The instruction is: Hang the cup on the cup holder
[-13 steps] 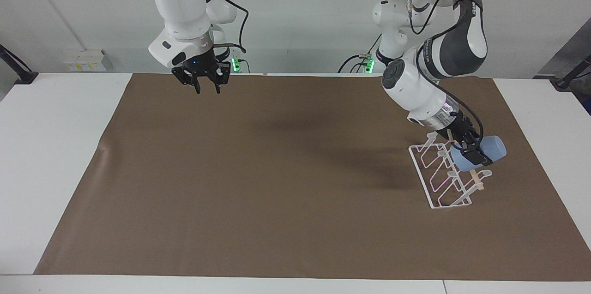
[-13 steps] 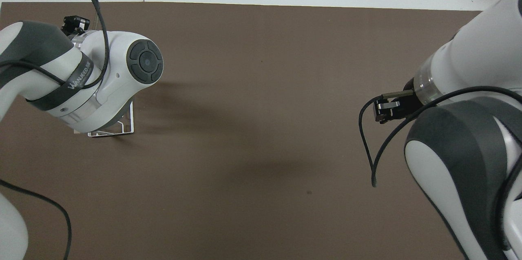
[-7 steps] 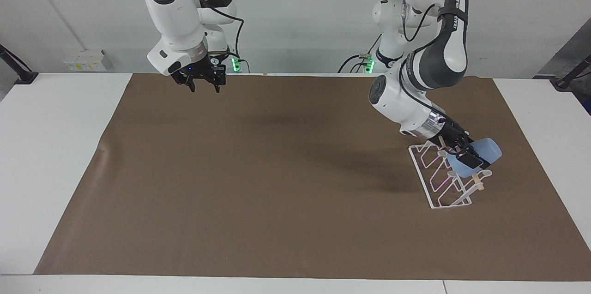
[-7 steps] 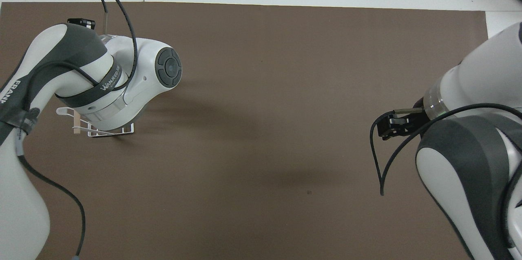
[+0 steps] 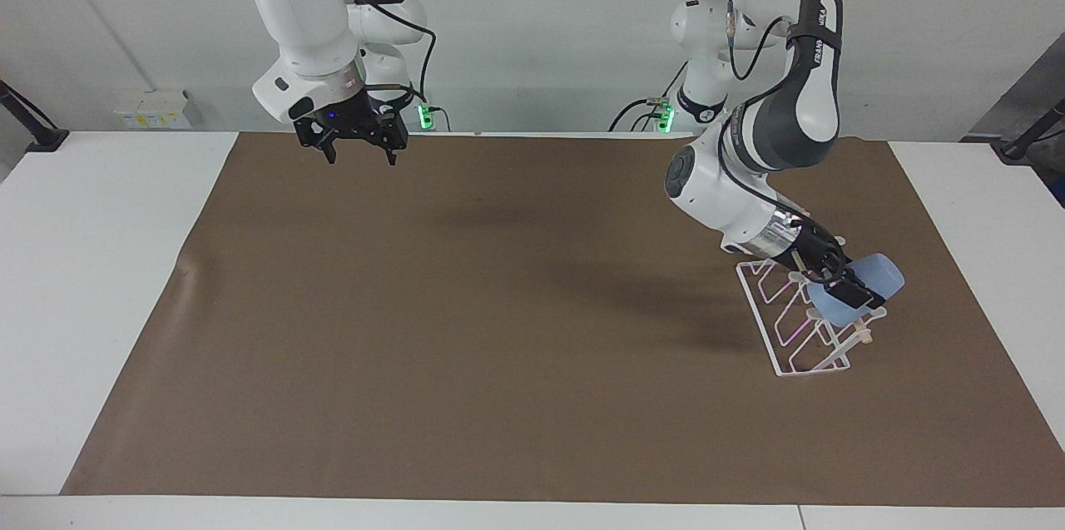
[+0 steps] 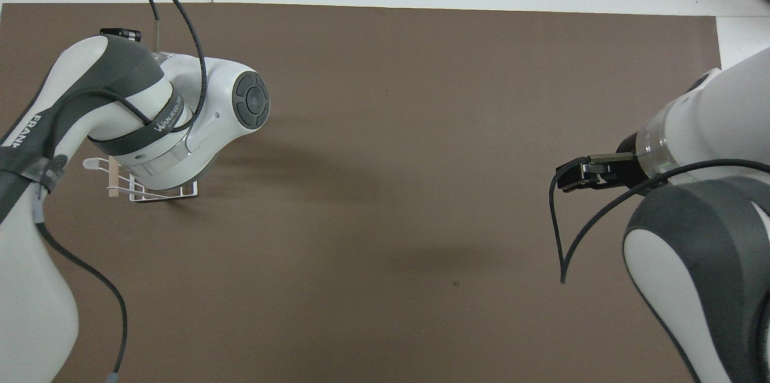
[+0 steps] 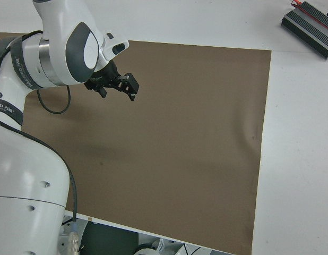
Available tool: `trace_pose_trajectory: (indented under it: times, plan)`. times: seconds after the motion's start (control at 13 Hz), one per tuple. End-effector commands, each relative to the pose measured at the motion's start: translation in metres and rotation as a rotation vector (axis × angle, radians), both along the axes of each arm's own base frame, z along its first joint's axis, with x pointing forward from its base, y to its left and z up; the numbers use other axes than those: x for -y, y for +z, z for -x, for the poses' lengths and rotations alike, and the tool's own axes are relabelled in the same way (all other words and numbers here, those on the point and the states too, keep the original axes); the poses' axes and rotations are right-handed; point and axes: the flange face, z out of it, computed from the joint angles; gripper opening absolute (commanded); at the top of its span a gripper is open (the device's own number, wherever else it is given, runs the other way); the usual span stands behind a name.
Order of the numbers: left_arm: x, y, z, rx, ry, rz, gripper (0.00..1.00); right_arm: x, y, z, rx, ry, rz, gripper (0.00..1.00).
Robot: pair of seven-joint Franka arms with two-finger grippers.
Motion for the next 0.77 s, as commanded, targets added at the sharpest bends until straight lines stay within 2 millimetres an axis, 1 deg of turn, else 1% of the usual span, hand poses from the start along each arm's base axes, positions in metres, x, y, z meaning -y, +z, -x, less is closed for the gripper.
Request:
trace_pose_trajectory:
  times: [0.0, 0.23, 0.38, 0.46, 0.54, 0.61, 0.69]
  plan:
    - [0.0, 0.0, 0.0, 0.019, 0.004, -0.021, 1.0, -0.006, 0.011, 0.0, 0.048, 0.019, -0.031, 1.0]
    - [0.0, 0.001, 0.0, 0.02, 0.005, -0.021, 1.0, -0.012, 0.014, -0.003, 0.081, 0.029, -0.037, 1.0]
    - [0.001, 0.008, 0.0, 0.028, 0.011, -0.008, 1.0, -0.012, 0.018, -0.005, 0.104, 0.029, -0.042, 1.0]
    - [0.002, 0.013, 0.001, 0.042, 0.014, 0.004, 1.0, -0.013, 0.017, -0.005, 0.104, 0.03, -0.042, 1.0]
    - [-0.001, 0.023, 0.003, 0.059, 0.032, 0.036, 1.0, -0.013, 0.017, -0.005, 0.104, 0.03, -0.042, 1.0]
    - [-0.008, 0.028, 0.004, 0.083, 0.07, 0.077, 1.0, -0.013, 0.017, -0.005, 0.104, 0.03, -0.042, 1.0]
    - [-0.008, 0.037, 0.008, 0.119, 0.108, 0.123, 1.0, -0.015, 0.017, -0.005, 0.104, 0.033, -0.042, 1.0]
